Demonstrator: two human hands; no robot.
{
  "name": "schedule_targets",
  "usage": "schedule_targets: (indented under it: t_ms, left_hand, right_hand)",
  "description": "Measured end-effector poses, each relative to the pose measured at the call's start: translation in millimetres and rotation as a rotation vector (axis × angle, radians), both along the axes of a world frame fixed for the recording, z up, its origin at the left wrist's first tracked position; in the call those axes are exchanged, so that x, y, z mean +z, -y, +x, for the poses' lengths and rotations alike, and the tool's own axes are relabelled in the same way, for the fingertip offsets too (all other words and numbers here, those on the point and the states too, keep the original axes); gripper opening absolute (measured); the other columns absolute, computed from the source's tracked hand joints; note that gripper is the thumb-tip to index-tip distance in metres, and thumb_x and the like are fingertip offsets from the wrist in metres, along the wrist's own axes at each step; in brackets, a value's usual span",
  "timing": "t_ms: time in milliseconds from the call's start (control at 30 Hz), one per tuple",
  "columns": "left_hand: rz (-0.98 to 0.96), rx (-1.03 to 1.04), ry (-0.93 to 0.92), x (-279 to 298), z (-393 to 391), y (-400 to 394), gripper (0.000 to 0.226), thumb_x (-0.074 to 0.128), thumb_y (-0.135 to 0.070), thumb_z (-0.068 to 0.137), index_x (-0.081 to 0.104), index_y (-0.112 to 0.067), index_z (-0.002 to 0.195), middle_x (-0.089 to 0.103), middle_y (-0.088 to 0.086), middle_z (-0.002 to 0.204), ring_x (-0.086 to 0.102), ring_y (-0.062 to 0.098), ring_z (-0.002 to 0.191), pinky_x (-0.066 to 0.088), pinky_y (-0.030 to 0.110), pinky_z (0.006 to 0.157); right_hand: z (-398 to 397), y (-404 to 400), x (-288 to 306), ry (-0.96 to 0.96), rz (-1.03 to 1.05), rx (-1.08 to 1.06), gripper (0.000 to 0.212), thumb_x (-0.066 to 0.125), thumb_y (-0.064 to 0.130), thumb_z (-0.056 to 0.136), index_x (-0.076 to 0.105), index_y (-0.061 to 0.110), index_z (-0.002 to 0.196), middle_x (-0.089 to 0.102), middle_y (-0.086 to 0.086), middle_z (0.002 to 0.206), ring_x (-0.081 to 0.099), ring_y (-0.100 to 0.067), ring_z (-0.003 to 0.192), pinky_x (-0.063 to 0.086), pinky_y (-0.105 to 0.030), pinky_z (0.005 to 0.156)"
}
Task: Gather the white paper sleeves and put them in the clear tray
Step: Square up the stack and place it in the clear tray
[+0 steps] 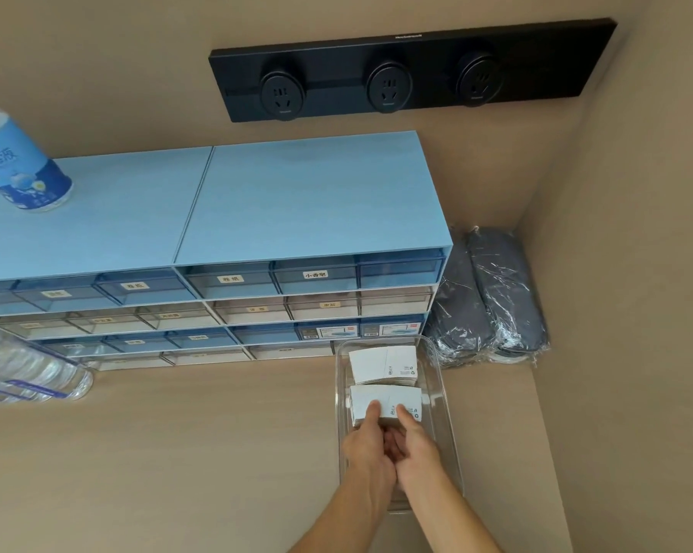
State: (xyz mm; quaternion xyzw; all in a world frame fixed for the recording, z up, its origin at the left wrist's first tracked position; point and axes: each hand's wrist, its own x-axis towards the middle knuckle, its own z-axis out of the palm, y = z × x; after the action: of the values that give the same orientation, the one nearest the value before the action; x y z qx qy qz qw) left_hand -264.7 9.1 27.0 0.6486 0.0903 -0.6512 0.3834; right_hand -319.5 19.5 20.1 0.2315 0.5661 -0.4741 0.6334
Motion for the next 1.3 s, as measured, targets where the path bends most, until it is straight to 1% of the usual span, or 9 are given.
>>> schedule_targets:
  t_ms: [133,300,467,567,700,833,967,1133,1300]
  left_hand:
    - [-0.011,-0.023,0.015,-4.2,-0.6,4.2,0.036,0.074,-0.021,0.087,0.052,-0.004,0.064,0.046,0.006,0.045,0.041,0.014,0.027,0.039,0.017,0.030]
    - [-0.003,-0.050,0.041,-6.8,-0.9,8.1,0.033,0.074,-0.022,0.087,0.056,-0.002,0.069,0.051,0.010,0.053,0.046,0.016,0.031,0.042,0.018,0.031]
    - [0.000,-0.097,0.095,-11.4,-1.7,9.8,0.036,0.072,-0.024,0.088,0.054,-0.002,0.066,0.050,0.011,0.050,0.043,0.016,0.027,0.040,0.018,0.032]
    - [0.005,-0.143,0.148,-14.5,-1.7,10.7,0.038,0.071,-0.025,0.088,0.055,-0.001,0.064,0.051,0.012,0.047,0.045,0.017,0.028,0.041,0.020,0.035]
    - [0.003,-0.245,0.228,-18.8,1.3,12.3,0.042,0.070,-0.029,0.087,0.058,0.000,0.059,0.058,0.016,0.050,0.051,0.021,0.038,0.044,0.028,0.048]
    - [0.004,-0.299,0.286,-22.3,4.1,13.5,0.041,0.070,-0.031,0.084,0.060,0.000,0.059,0.061,0.014,0.047,0.051,0.021,0.036,0.043,0.026,0.045]
    - [-0.003,-0.306,0.316,-23.1,2.8,13.1,0.041,0.070,-0.029,0.084,0.060,0.000,0.057,0.061,0.015,0.049,0.052,0.022,0.039,0.043,0.027,0.047]
    - [-0.023,-0.312,0.290,-21.2,4.6,10.0,0.040,0.069,-0.026,0.086,0.058,0.000,0.057,0.054,0.007,0.033,0.045,0.017,0.024,0.036,0.018,0.033]
    - [-0.028,-0.334,0.286,-16.4,4.6,10.7,0.038,0.068,-0.027,0.088,0.060,0.001,0.063,0.059,0.013,0.049,0.051,0.022,0.038,0.041,0.024,0.040]
  right_hand:
    - [-0.2,5.7,-1.6,-0.054,0.001,0.020,0.022,0.069,0.020,0.089,0.063,0.000,0.083,0.062,-0.014,0.080,0.054,-0.020,0.065,0.045,-0.028,0.062]
    - [0.3,9.9,-4.4,-0.127,0.033,0.035,0.021,0.071,0.018,0.087,0.062,0.000,0.085,0.058,-0.012,0.072,0.052,-0.020,0.058,0.044,-0.029,0.053]
    - [-0.5,8.8,-8.4,-0.166,0.038,0.098,0.024,0.070,0.021,0.088,0.062,0.000,0.079,0.057,-0.012,0.066,0.047,-0.020,0.050,0.041,-0.022,0.038]
    - [-0.4,9.3,-10.1,-0.183,0.034,0.114,0.024,0.069,0.021,0.089,0.063,0.000,0.079,0.056,-0.012,0.065,0.046,-0.020,0.050,0.041,-0.026,0.046]
    - [-0.7,8.6,-12.3,-0.252,0.031,0.162,0.026,0.069,0.023,0.089,0.062,0.001,0.077,0.057,-0.011,0.063,0.045,-0.019,0.048,0.039,-0.027,0.050]
    - [-2.4,6.2,-15.6,-0.323,0.040,0.217,0.028,0.069,0.024,0.089,0.067,-0.004,0.085,0.063,-0.012,0.061,0.049,-0.019,0.043,0.043,-0.028,0.050]
    - [-2.8,4.2,-16.7,-0.381,0.032,0.260,0.028,0.065,0.023,0.092,0.068,-0.002,0.080,0.065,-0.011,0.056,0.050,-0.018,0.038,0.042,-0.027,0.047]
    - [-1.8,1.7,-15.4,-0.445,-0.004,0.311,0.031,0.062,0.024,0.094,0.068,-0.002,0.077,0.063,-0.008,0.051,0.050,-0.017,0.035,0.040,-0.024,0.043]
    - [-2.5,2.3,-10.9,-0.464,-0.015,0.331,0.033,0.060,0.025,0.095,0.067,-0.006,0.084,0.063,-0.011,0.053,0.051,-0.019,0.035,0.041,-0.024,0.040]
